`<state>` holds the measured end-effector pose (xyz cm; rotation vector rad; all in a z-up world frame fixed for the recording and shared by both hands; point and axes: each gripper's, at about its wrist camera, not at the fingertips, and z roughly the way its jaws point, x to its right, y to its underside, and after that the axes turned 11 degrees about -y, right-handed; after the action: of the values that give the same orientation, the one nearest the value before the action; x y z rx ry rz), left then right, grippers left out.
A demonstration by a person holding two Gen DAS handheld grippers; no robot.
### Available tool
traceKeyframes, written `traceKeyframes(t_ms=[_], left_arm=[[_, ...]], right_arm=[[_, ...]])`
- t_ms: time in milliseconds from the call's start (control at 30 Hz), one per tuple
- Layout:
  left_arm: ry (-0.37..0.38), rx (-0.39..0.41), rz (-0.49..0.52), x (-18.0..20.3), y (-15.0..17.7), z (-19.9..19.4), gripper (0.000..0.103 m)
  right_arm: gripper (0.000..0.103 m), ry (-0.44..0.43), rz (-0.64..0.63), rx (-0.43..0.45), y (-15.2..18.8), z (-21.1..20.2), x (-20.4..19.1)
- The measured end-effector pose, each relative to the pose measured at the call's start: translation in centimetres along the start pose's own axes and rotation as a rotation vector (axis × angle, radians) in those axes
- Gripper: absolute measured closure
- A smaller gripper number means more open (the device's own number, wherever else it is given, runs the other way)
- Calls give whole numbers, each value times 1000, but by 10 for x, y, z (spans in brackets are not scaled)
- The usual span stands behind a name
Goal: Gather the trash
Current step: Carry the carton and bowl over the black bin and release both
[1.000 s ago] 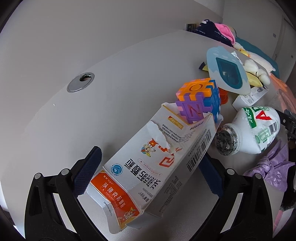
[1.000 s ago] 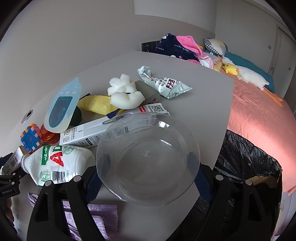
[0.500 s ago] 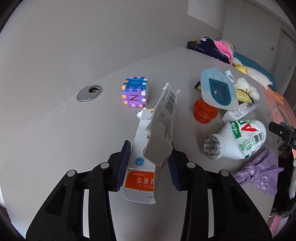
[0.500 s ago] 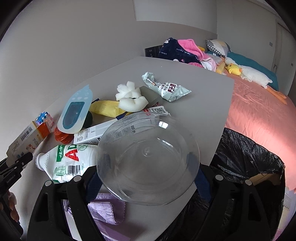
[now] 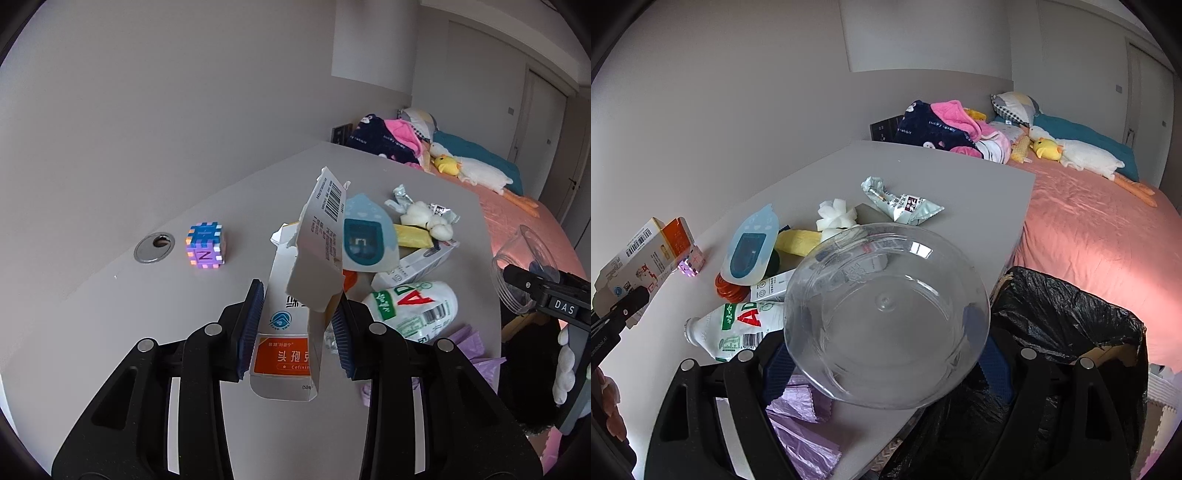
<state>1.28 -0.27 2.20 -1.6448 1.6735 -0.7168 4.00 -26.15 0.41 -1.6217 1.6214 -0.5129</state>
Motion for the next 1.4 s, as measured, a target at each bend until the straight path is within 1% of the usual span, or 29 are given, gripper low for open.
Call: traceKeyframes(t_ms=[267,600,967,1267,1300,1333,1367,1400], left_arm=[[73,15,25,36,-16,-4,67],[187,14,91,100,-23,-4,67],[309,-12,161,162,-23,-1,66],[407,-36,270,215,-11,-7,65],[417,-41,280,220,-10,-8,63],[440,-52,292,226,-8,-9,57],[476,-77,314,233,-6,-8,50],[503,-102,334,240,-3,-7,22]], right_arm=[[19,37,22,39,-3,-25,24],[19,97,66,78,5,-56,61],[19,165,129,108,17,-87,102],[18,199,187,117,27,-108,130],[18,188,191,119,28,-110,133],[18,176,197,126,30,-114,137],[16,182,207,138,32,-118,141],[12,203,218,155,32,-121,143]])
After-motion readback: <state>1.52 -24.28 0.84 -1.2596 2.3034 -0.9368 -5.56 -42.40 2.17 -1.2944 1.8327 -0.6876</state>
